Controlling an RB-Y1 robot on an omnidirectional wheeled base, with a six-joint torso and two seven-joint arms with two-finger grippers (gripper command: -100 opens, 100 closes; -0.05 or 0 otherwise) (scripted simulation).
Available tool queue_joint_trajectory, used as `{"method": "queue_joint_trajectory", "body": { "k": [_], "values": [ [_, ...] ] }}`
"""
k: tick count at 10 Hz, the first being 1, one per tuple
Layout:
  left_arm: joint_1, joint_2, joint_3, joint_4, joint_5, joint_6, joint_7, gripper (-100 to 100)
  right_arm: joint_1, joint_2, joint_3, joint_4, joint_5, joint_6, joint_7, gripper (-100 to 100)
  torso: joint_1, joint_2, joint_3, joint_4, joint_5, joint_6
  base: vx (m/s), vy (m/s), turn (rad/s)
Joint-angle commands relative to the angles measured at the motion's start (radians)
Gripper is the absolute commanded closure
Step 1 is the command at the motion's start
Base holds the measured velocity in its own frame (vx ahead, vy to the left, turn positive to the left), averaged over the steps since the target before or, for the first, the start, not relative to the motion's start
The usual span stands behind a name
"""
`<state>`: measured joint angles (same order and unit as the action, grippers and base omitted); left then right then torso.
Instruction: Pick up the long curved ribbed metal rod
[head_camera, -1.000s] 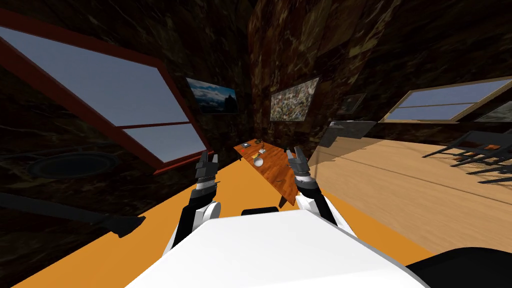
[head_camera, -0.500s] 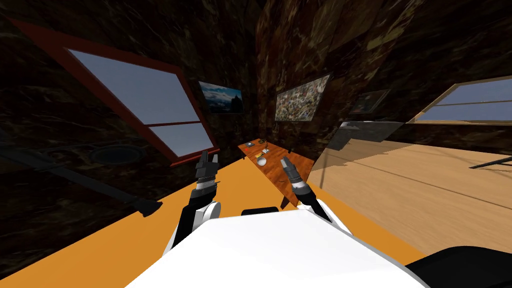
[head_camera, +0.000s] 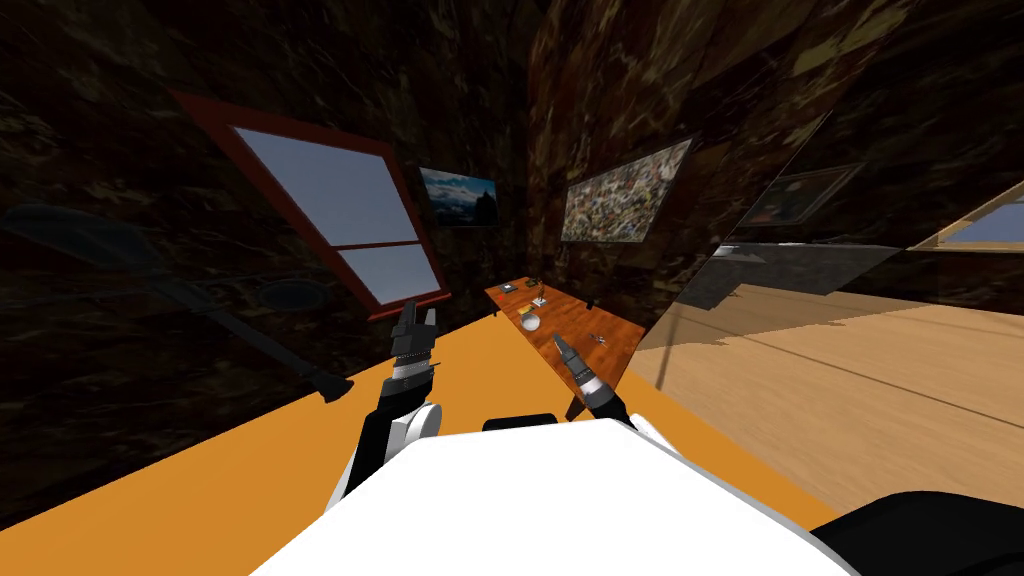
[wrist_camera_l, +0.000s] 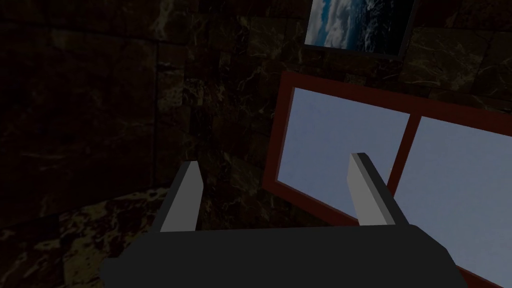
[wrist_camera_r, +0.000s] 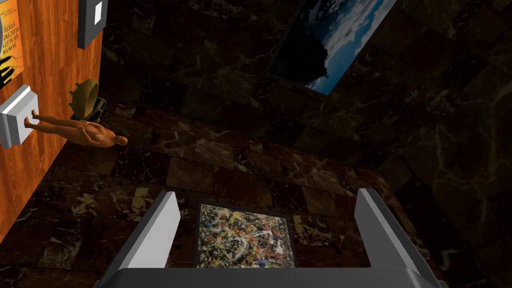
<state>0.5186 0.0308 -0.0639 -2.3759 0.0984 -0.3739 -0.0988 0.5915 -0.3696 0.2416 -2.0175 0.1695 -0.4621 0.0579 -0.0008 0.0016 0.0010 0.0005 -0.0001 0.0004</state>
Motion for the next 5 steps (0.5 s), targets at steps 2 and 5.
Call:
{"method": "queue_joint_trajectory", "body": {
  "k": [2, 5],
  "values": [
    [0.0, 0.0, 0.0, 0.0, 0.0, 0.0, 0.0, 0, 0.0, -0.038, 0.036, 0.074, 0.026, 0.024, 0.013, -100, 0.0, 0.0, 0.0, 0.0, 0.0, 0.0, -0.016, 0.001, 0.157],
    [0.0, 0.0, 0.0, 0.0, 0.0, 0.0, 0.0, 0, 0.01, -0.073, 0.069, 0.127, 0.049, 0.043, 0.026, -100, 0.0, -0.001, -0.001, 0.0, 0.0, 0.0, -0.01, 0.003, 0.107]
  ]
}}
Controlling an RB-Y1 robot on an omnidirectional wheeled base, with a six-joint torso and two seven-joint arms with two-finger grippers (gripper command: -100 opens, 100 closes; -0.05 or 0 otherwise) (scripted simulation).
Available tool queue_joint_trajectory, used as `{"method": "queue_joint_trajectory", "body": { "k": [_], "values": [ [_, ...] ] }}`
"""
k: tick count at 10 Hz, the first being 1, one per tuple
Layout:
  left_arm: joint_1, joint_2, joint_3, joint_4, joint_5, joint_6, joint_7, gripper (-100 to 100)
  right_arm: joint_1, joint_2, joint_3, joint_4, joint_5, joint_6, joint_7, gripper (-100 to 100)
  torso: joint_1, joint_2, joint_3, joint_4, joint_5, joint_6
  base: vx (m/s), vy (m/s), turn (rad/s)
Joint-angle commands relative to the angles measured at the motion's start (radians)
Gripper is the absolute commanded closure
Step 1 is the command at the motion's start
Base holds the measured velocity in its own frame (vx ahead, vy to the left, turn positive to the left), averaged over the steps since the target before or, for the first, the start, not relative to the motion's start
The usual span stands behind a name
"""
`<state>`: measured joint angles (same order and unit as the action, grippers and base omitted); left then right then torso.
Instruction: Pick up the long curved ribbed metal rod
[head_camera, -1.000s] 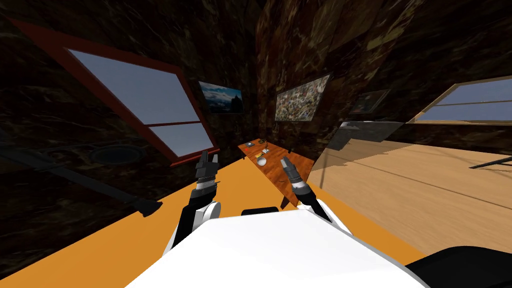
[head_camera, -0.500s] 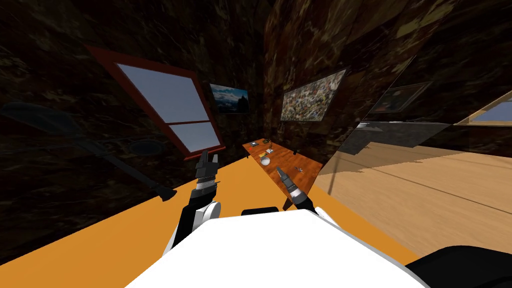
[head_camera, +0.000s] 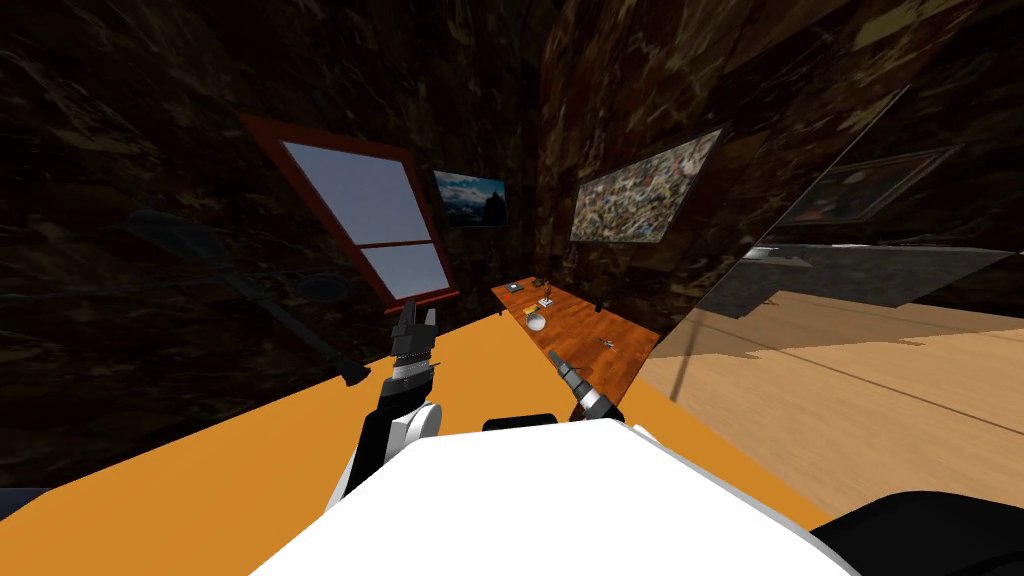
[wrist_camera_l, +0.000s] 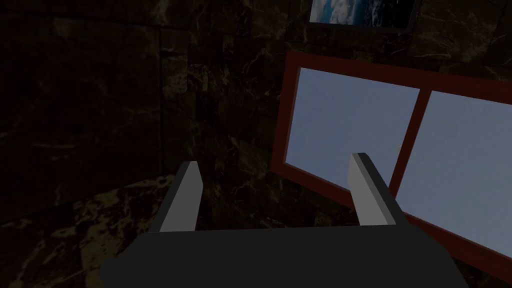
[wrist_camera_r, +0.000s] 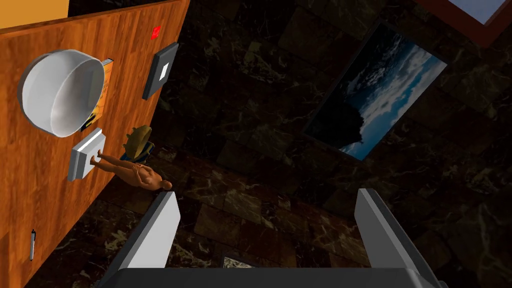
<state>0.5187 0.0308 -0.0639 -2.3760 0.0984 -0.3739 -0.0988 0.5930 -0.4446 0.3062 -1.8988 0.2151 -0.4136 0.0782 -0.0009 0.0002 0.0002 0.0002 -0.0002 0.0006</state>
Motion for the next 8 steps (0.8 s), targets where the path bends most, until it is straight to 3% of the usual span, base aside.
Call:
{"method": "queue_joint_trajectory", "body": {
  "k": [1, 2, 3, 4, 5, 6, 7, 8],
  "values": [
    [0.0, 0.0, 0.0, 0.0, 0.0, 0.0, 0.0, 0, 0.017, -0.031, 0.037, 0.05, 0.028, 0.014, 0.019, -100, 0.0, 0.0, 0.0, 0.0, 0.0, 0.0, -0.007, 0.008, 0.233],
    [0.0, 0.0, 0.0, 0.0, 0.0, 0.0, 0.0, 0, 0.017, -0.031, 0.037, 0.063, 0.028, 0.014, 0.019, -100, 0.0, 0.0, 0.0, 0.0, 0.0, -0.001, -0.008, 0.001, 0.128],
    [0.0, 0.0, 0.0, 0.0, 0.0, 0.0, 0.0, 0, 0.023, -0.063, 0.071, 0.113, 0.052, 0.033, 0.032, -100, 0.0, 0.0, 0.0, 0.0, 0.0, 0.0, -0.01, 0.003, 0.184],
    [0.0, 0.0, 0.0, 0.0, 0.0, 0.0, 0.0, 0, 0.023, -0.063, 0.071, 0.12, 0.052, 0.033, 0.032, -100, 0.0, 0.0, 0.0, 0.0, 0.0, 0.0, -0.008, -0.002, 0.116],
    [0.0, 0.0, 0.0, 0.0, 0.0, 0.0, 0.0, 0, 0.028, -0.095, 0.106, 0.156, 0.077, 0.052, 0.046, -100, 0.0, 0.0, 0.0, 0.0, 0.0, 0.0, -0.005, 0.004, 0.279],
    [0.0, 0.0, 0.0, 0.0, 0.0, 0.0, 0.0, 0, 0.028, -0.095, 0.106, 0.177, 0.077, 0.052, 0.046, -100, 0.0, 0.0, 0.0, 0.0, 0.0, -0.001, -0.001, -0.004, 0.109],
    [0.0, 0.0, 0.0, 0.0, 0.0, 0.0, 0.0, 0, 0.032, -0.125, 0.14, 0.219, 0.103, 0.071, 0.061, -100, 0.0, 0.0, 0.0, 0.0, 0.0, 0.0, 0.001, 0.002, 0.209],
    [0.0, 0.0, 0.0, 0.0, 0.0, 0.0, 0.0, 0, 0.032, -0.125, 0.14, 0.236, 0.103, 0.071, 0.061, -100, 0.0, 0.0, 0.0, 0.0, 0.0, 0.0, 0.002, -0.002, 0.11]
  ]
}}
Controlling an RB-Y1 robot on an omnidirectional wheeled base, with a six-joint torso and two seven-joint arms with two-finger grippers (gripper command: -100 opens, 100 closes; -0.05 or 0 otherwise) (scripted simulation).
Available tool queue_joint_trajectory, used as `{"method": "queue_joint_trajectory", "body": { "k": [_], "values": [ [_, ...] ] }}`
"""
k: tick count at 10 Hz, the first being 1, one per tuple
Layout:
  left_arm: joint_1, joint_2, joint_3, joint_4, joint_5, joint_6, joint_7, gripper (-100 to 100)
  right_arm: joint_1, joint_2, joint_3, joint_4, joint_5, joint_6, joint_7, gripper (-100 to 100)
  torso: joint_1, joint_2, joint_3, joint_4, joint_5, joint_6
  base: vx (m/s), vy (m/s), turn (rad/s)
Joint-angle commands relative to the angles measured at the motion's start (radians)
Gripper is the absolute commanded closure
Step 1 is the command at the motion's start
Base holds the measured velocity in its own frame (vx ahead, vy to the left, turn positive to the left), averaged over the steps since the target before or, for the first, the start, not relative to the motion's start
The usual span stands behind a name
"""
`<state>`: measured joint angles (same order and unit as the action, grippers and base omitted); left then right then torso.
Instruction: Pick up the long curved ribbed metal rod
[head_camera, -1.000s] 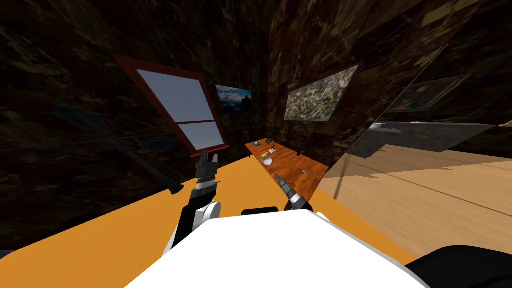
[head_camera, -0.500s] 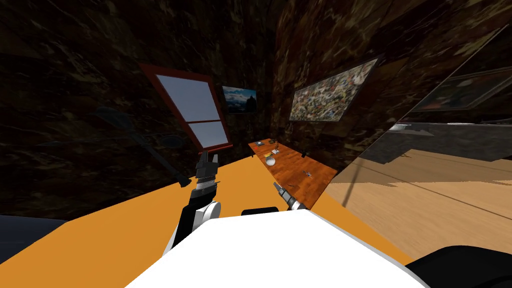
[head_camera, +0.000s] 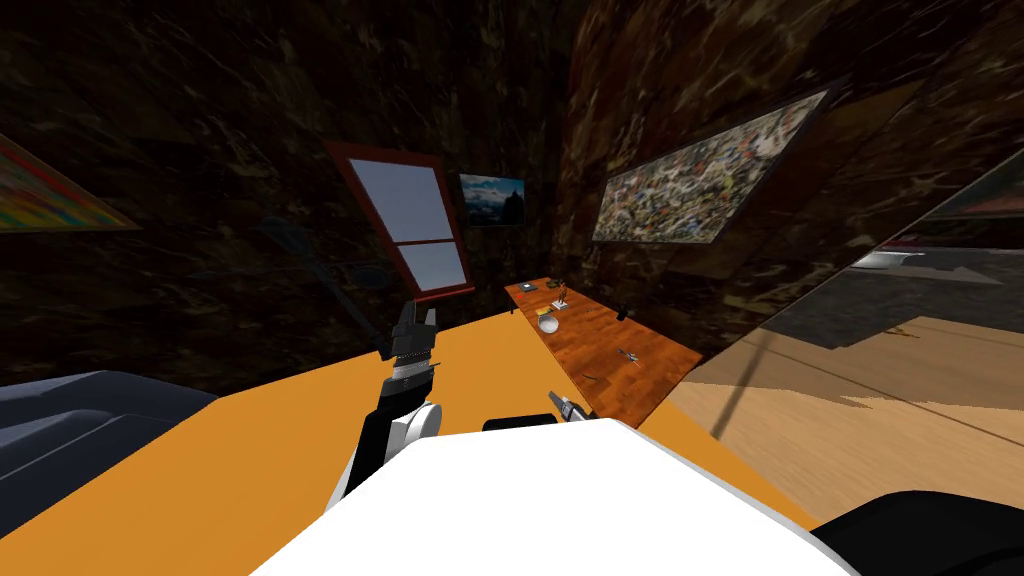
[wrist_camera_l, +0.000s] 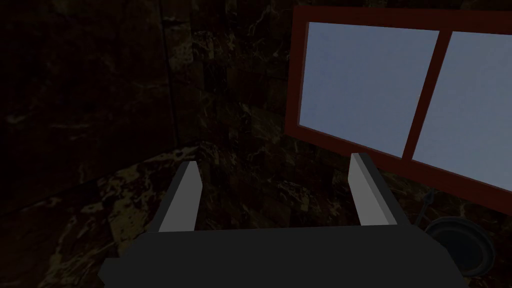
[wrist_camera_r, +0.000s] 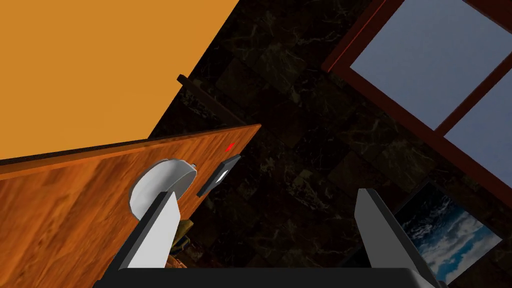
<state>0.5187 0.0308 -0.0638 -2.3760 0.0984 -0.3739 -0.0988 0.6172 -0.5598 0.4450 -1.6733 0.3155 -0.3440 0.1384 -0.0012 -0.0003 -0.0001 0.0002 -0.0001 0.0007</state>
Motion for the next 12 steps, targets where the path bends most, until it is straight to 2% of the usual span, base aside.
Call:
{"method": "queue_joint_trajectory", "body": {
  "k": [1, 2, 3, 4, 5, 6, 7, 8, 9, 11, 12],
  "values": [
    [0.0, 0.0, 0.0, 0.0, 0.0, 0.0, 0.0, 0, 0.008, -0.038, 0.036, 0.05, 0.028, 0.02, 0.015, -100, 0.0, 0.0, 0.0, 0.0, 0.0, 0.0, 0.008, 0.002, 0.276],
    [0.0, 0.0, 0.0, 0.0, 0.0, 0.0, 0.0, 0, 0.008, -0.038, 0.036, 0.07, 0.028, 0.02, 0.015, -100, 0.0, 0.0, 0.0, 0.0, 0.0, -0.001, 0.009, -0.006, 0.105],
    [0.0, 0.0, 0.0, 0.0, 0.0, 0.0, 0.0, 0, 0.007, -0.065, 0.07, 0.107, 0.054, 0.037, 0.031, -100, 0.0, 0.0, 0.0, 0.0, 0.0, 0.0, 0.014, -0.002, 0.212],
    [0.0, 0.0, 0.0, 0.0, 0.0, 0.0, 0.0, 0, 0.007, -0.065, 0.07, 0.124, 0.054, 0.037, 0.031, -100, 0.0, -0.001, 0.0, 0.0, 0.0, 0.0, 0.014, -0.008, 0.117],
    [0.0, 0.0, 0.0, 0.0, 0.0, 0.0, 0.0, 0, 0.004, -0.09, 0.104, 0.161, 0.08, 0.055, 0.046, -100, -0.001, -0.001, 0.0, 0.0, 0.0, 0.0, 0.02, -0.003, 0.265],
    [0.0, 0.0, 0.0, 0.0, 0.0, 0.0, 0.0, 0, 0.004, -0.09, 0.104, 0.19, 0.08, 0.055, 0.046, -100, -0.001, -0.001, -0.001, 0.0, 0.0, -0.001, 0.019, -0.012, 0.102],
    [0.0, 0.0, 0.0, 0.0, 0.0, 0.0, 0.0, 0, -0.001, -0.114, 0.138, 0.227, 0.106, 0.071, 0.061, -100, -0.001, -0.001, -0.001, 0.0, 0.0, 0.0, 0.022, -0.006, 0.184],
    [0.0, 0.0, 0.0, 0.0, 0.0, 0.0, 0.0, 0, -0.001, -0.114, 0.138, 0.24, 0.106, 0.071, 0.061, -100, -0.001, -0.001, -0.001, 0.0, 0.0, 0.0, 0.019, -0.011, 0.132],
    [0.0, 0.0, 0.0, 0.0, 0.0, 0.0, 0.0, 0, -0.009, -0.137, 0.171, 0.274, 0.131, 0.087, 0.077, -100, -0.001, -0.001, -0.001, 0.0, 0.0, 0.0, 0.027, -0.013, 0.248],
    [0.0, 0.0, 0.0, 0.0, 0.0, 0.0, 0.0, 0, -0.009, -0.137, 0.171, 0.311, 0.131, 0.087, 0.077, -100, -0.001, -0.002, -0.001, 0.0, 0.0, 0.0, 0.021, -0.013, 0.048],
    [0.0, 0.0, 0.0, 0.0, 0.0, 0.0, 0.0, 0, -0.019, -0.157, 0.204, 0.346, 0.157, 0.102, 0.093, -100, 0.0, -0.001, -0.001, 0.0, 0.0, 0.001, 0.024, -0.006, 0.222]
  ]
}}
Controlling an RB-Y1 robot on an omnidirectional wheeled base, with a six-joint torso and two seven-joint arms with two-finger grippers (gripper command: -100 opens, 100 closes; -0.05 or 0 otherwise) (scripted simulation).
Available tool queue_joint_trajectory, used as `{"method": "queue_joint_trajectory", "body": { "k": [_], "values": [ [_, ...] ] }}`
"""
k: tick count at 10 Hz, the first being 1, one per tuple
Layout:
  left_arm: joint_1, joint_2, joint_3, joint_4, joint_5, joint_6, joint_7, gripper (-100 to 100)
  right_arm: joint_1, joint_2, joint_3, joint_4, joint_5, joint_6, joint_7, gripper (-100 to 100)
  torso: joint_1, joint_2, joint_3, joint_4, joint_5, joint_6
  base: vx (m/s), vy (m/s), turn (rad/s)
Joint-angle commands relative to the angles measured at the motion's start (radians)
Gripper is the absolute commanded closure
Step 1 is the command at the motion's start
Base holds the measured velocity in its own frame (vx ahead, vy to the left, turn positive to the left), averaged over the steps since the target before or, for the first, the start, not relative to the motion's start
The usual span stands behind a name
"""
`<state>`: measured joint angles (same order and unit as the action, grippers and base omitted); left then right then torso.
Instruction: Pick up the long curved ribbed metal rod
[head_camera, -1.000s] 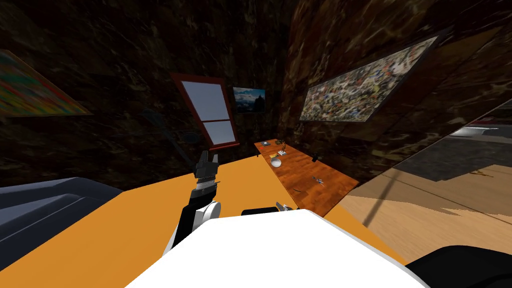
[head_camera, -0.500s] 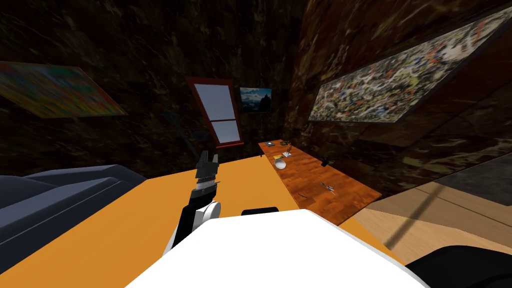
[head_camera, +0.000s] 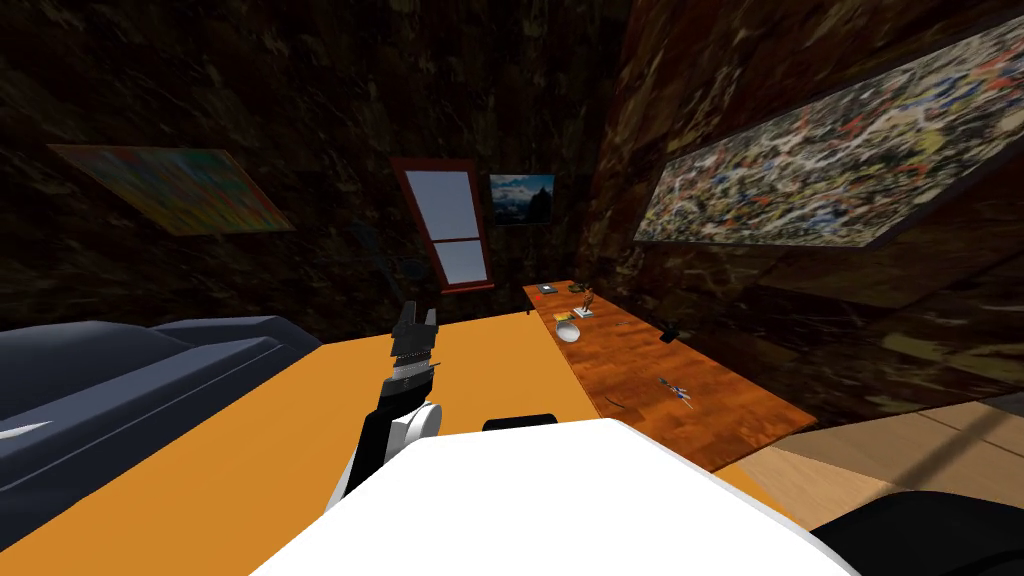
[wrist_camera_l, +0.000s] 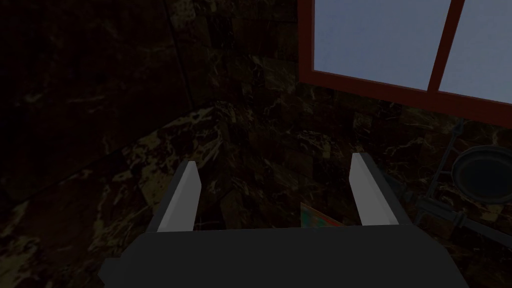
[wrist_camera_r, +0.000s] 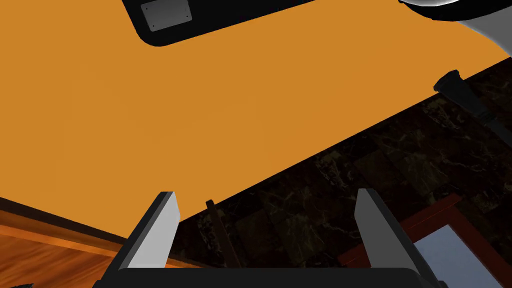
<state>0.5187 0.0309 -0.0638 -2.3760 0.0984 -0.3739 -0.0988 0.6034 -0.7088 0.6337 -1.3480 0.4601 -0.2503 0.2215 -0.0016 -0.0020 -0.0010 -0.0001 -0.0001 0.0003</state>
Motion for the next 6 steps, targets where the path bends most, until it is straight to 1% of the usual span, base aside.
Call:
{"method": "queue_joint_trajectory", "body": {
  "k": [1, 2, 3, 4, 5, 6],
  "values": [
    [0.0, 0.0, 0.0, 0.0, 0.0, 0.0, 0.0, 0, -0.005, -0.008, 0.015, 0.046, 0.012, 0.008, 0.01, -100, 0.0, 0.0, 0.0, 0.0, 0.0, 0.0, 0.028, -0.016, 0.145],
    [0.0, 0.0, 0.0, 0.0, 0.0, 0.0, 0.0, 0, -0.016, -0.027, 0.047, 0.077, 0.037, 0.022, 0.025, -100, 0.0, 0.0, 0.0, 0.0, 0.0, 0.001, 0.036, -0.01, 0.221],
    [0.0, 0.0, 0.0, 0.0, 0.0, 0.0, 0.0, 0, -0.016, -0.027, 0.047, 0.102, 0.037, 0.022, 0.025, -100, 0.0, -0.001, 0.0, 0.0, 0.0, 0.0, 0.032, -0.019, 0.109],
    [0.0, 0.0, 0.0, 0.0, 0.0, 0.0, 0.0, 0, -0.03, -0.043, 0.077, 0.129, 0.062, 0.035, 0.041, -100, -0.001, -0.001, 0.0, 0.0, 0.0, 0.001, 0.038, -0.027, 0.199],
    [0.0, 0.0, 0.0, 0.0, 0.0, 0.0, 0.0, 0, -0.03, -0.043, 0.077, 0.155, 0.062, 0.035, 0.041, -100, -0.001, -0.001, -0.001, 0.0, 0.0, 0.0, 0.04, -0.028, 0.12],
    [0.0, 0.0, 0.0, 0.0, 0.0, 0.0, 0.0, 0, -0.044, -0.057, 0.107, 0.188, 0.086, 0.048, 0.056, -100, -0.001, -0.001, -0.001, 0.0, 0.0, 0.001, 0.049, -0.026, 0.19]
  ]
}}
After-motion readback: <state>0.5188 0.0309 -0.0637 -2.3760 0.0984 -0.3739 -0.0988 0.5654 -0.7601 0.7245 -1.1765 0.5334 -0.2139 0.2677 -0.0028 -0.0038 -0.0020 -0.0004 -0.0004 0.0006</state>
